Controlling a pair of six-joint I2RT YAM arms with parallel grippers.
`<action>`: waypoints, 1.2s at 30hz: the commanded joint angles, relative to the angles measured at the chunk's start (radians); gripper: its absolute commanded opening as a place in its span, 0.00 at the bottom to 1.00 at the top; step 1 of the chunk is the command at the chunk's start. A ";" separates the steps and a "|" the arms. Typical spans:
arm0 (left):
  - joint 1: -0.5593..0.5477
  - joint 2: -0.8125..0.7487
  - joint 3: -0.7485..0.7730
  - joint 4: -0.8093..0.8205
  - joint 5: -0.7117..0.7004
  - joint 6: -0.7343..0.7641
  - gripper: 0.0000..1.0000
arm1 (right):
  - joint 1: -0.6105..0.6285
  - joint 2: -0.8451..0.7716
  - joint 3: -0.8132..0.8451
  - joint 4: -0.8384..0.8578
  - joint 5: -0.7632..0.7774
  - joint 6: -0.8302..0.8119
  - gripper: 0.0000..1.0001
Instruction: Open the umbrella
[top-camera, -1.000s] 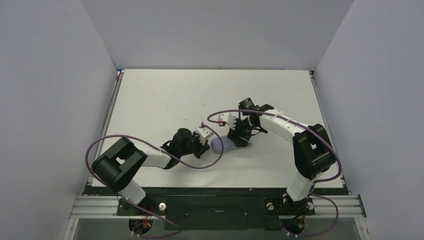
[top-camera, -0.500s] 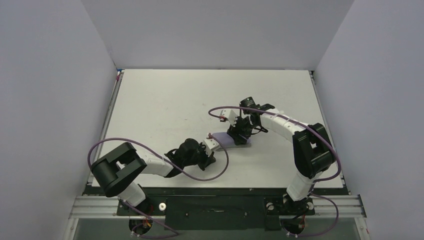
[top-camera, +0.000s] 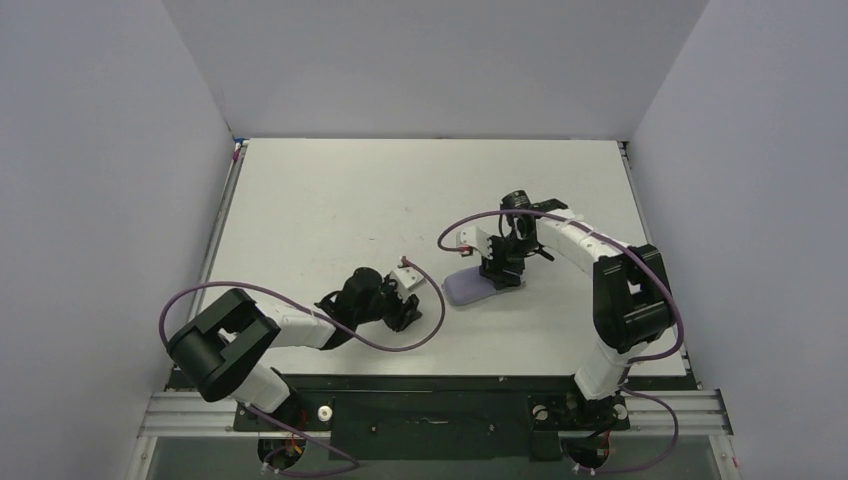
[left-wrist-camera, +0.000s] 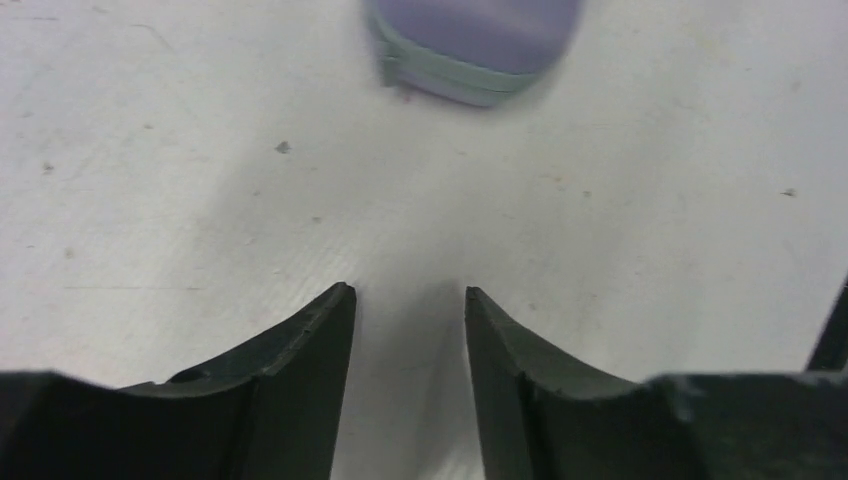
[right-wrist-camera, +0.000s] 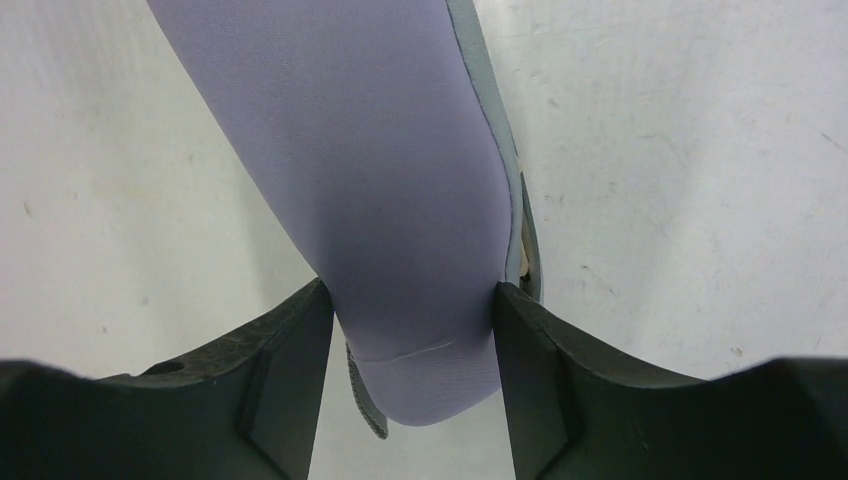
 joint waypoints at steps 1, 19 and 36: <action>0.058 -0.024 0.024 0.041 0.049 0.191 0.52 | -0.001 0.044 0.007 -0.270 -0.012 -0.315 0.19; -0.120 0.284 0.113 0.378 0.066 0.210 0.59 | 0.071 0.010 -0.059 -0.200 0.004 -0.306 0.13; -0.156 0.216 0.034 0.354 0.058 0.126 0.00 | 0.070 -0.005 -0.098 -0.112 0.038 -0.224 0.02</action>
